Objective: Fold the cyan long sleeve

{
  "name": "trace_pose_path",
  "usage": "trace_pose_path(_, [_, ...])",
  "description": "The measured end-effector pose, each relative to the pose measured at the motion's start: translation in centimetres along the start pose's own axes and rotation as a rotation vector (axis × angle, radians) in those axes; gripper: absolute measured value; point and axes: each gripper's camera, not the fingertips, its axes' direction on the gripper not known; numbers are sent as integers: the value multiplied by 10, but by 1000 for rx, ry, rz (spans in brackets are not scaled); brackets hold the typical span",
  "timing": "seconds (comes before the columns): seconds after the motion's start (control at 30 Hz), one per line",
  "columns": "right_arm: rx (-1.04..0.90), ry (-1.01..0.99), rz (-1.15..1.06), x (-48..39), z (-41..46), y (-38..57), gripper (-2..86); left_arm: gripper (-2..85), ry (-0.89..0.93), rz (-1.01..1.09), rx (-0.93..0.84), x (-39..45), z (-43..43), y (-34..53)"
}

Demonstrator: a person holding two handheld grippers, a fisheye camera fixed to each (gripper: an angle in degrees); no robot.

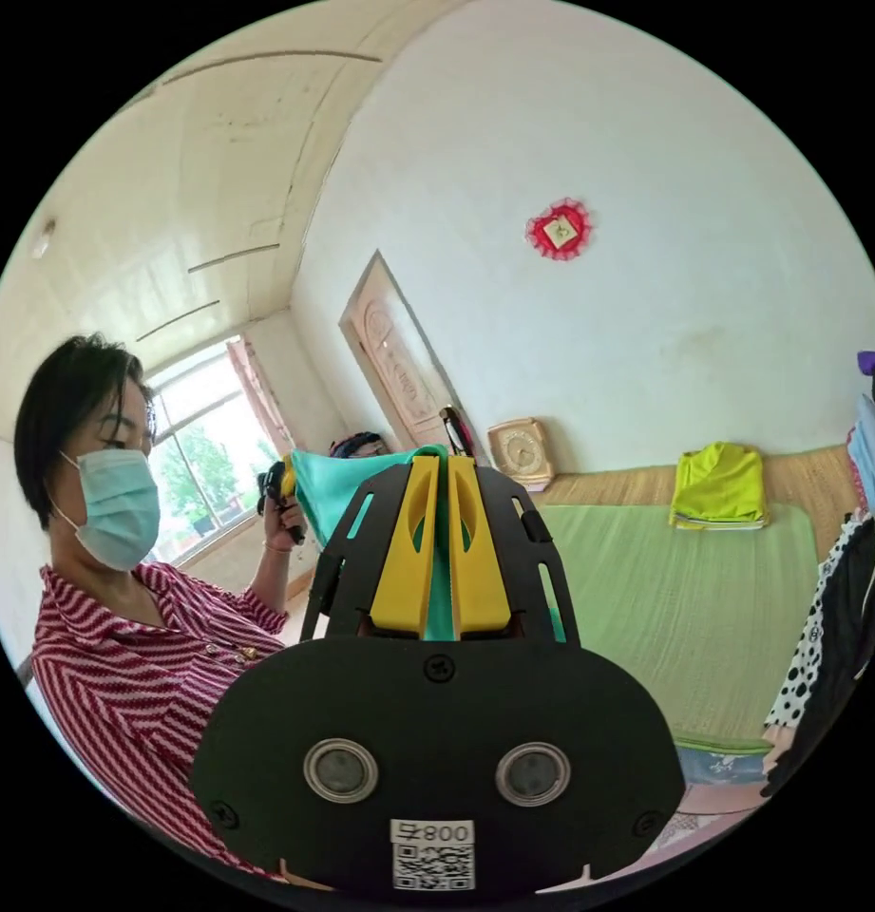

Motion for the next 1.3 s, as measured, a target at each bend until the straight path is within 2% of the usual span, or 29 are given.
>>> trace_pose_path(0.07, [39, 40, -60, -16, -11, -10, 15, 0, -57, 111, -6, 16, 4, -18])
trace_pose_path(0.17, [39, 15, -51, -11, -11, -27, 16, 0, -75, 69, -82, -2, 19, -28])
trace_pose_path(0.5, [28, -40, -111, -26, -12, -67, 16, 0, -90, 156, 14, -31, 16, -75])
trace_pose_path(0.7, [22, -6, -166, -17, 2, -123, 16, 1, -168, 153, 19, -93, 36, -115])
trace_pose_path(0.77, [-3, 36, -155, 3, 20, -146, 17, 2, -233, 121, -22, -141, 58, -129])
trace_pose_path(0.9, [-88, 79, -38, 103, 90, -211, 19, 4, -371, 21, -138, -248, 110, -146])
trace_pose_path(0.97, [-154, 127, 24, 163, 136, -240, 20, 9, -474, -62, -270, -338, 154, -145])
trace_pose_path(1.1, [-395, 295, 256, 323, 253, -268, 25, 28, -695, -242, -479, -466, 194, -108])
trace_pose_path(1.17, [-489, 369, 375, 388, 286, -254, 29, 49, -658, -425, -571, -531, 195, -58])
trace_pose_path(1.3, [-593, 422, 583, 492, 312, -189, 42, 70, -594, -605, -750, -581, 185, 35])
